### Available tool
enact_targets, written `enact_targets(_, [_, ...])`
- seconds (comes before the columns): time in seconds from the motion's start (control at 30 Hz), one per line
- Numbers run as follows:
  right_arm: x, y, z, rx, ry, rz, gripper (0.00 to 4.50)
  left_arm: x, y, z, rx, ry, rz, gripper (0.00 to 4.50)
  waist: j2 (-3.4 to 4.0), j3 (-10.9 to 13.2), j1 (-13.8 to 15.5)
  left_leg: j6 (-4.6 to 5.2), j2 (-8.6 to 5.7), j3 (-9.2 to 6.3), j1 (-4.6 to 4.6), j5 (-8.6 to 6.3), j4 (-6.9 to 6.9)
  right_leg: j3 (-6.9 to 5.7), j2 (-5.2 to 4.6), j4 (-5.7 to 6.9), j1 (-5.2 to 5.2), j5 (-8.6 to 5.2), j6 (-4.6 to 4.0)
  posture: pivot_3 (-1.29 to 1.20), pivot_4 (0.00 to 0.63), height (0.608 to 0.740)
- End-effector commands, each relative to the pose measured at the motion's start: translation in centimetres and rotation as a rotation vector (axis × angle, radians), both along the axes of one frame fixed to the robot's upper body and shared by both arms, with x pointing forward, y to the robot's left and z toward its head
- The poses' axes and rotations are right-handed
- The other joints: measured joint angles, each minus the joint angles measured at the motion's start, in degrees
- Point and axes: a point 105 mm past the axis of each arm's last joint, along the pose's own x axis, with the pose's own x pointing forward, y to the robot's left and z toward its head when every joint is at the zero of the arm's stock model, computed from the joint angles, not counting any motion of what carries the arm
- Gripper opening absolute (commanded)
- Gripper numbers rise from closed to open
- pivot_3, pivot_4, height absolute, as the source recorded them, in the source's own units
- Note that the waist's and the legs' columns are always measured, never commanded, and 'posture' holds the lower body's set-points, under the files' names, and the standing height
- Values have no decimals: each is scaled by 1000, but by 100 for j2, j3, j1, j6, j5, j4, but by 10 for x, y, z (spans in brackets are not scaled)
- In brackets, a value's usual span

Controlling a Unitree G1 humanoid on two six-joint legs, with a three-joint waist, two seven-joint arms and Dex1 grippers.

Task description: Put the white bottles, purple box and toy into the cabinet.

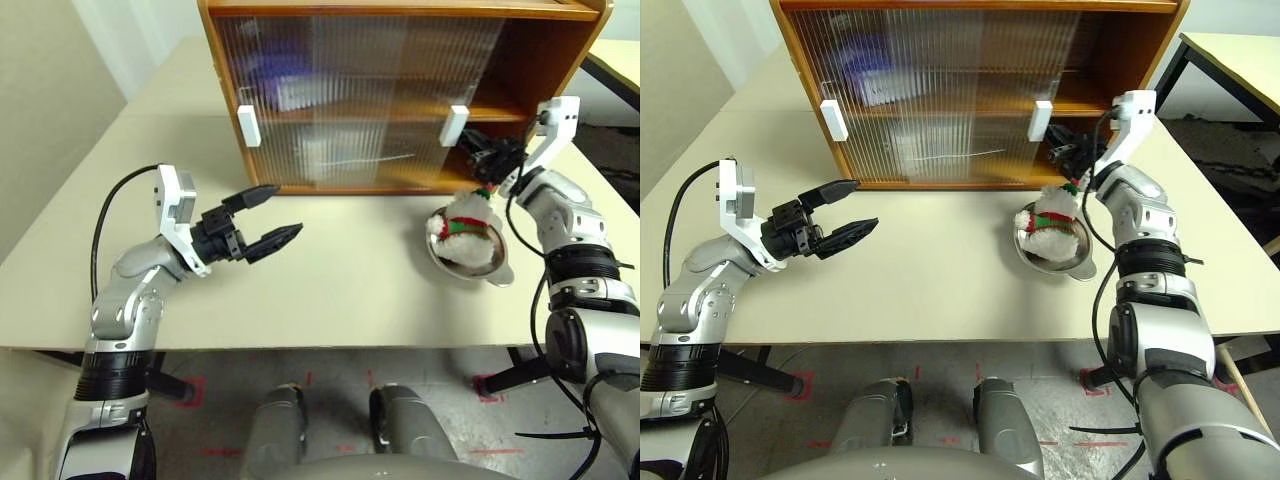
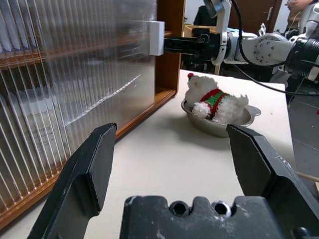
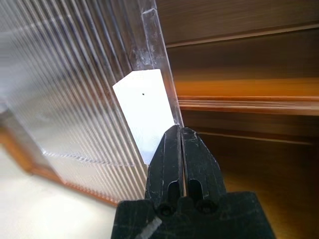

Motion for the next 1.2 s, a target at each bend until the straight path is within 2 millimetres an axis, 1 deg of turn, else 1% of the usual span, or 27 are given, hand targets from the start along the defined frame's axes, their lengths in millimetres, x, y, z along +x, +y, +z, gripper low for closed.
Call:
enact_targets(0.03, [1,17,8,-27,-18,62,29,-4,-5,-2,2,2,-17,4500,3,3,7,0,0,0,0,0,-1,0,0,1,0,-1,-1,134,66,740])
enact_targets(0.2, [-3,40,14,8,-45,149,29,-5,-2,-2,3,3,-3,4500,9,11,25,0,2,0,-1,0,-4,0,-1,0,-3,-2,-4,144,70,740])
enact_targets(0.4, [-8,58,18,35,-69,220,29,-6,0,-3,0,6,4,4500,12,13,95,-1,6,1,-2,-1,-8,0,-1,0,-7,-4,-6,129,66,740])
enact_targets(0.5, [-10,70,16,29,-62,255,29,-5,0,-4,0,5,5,4500,13,13,130,-2,10,3,-3,-1,-9,-1,-1,0,-10,-5,-7,125,65,740])
enact_targets(0.6, [-11,68,15,26,-56,250,29,-2,0,-3,0,0,5,4500,15,15,109,-3,18,5,-3,-2,-11,6,-1,1,-16,-4,-8,122,62,740])
enact_targets(0.77, [-12,48,13,-13,-39,197,29,-1,0,-2,-1,-3,3,4500,15,15,130,-3,18,12,-4,-2,-17,4,1,1,-23,-5,-11,114,58,740])
enact_targets(0.83, [-14,27,17,-38,-36,141,480,-1,3,-2,1,-2,4,4500,16,15,134,-3,18,13,-6,-2,-17,4,-1,0,-23,-6,-11,98,49,740])
enact_targets(0.87, [-16,14,18,-55,-30,108,674,0,4,-2,2,-3,5,4500,16,15,153,-3,16,14,-9,-2,-16,4,-3,-1,-23,-6,-11,98,47,740])
enact_targets(0.93, [-20,-3,18,-81,-16,68,1368,1,6,-3,5,-4,6,4500,15,16,178,-3,6,18,-16,-2,-15,-1,-19,-4,-23,-11,-8,98,53,740])
enact_targets(0.97, [-27,-19,18,-113,14,47,1700,1,8,-2,17,-13,10,4500,14,16,193,-3,5,19,-19,-2,-14,-1,-24,-6,-24,-11,-8,95,57,740])
enact_targets(1.0, [-33,-30,18,-139,43,35,2125,1,9,-1,30,-22,11,4500,13,17,203,-2,3,18,-22,-2,-14,-3,-30,-11,-24,-12,-7,92,59,740])
enact_targets(1.03, [-41,-41,17,-172,84,32,2458,0,11,1,35,-28,15,4500,12,20,222,0,0,18,-22,-3,-15,-3,-36,-13,-24,-16,-3,91,64,740])
enact_targets(1.1, [-55,-53,12,-228,181,44,3202,-2,15,6,24,-31,25,4500,14,29,233,8,-5,16,-22,-8,-16,-2,-51,-15,-24,-25,3,86,68,740])
enact_targets(1.2, [-73,-60,3,-270,329,69,4414,-5,19,6,32,-21,22,4500,11,40,199,14,-6,18,-21,-12,-17,2,-53,-20,-24,-32,10,79,77,740])
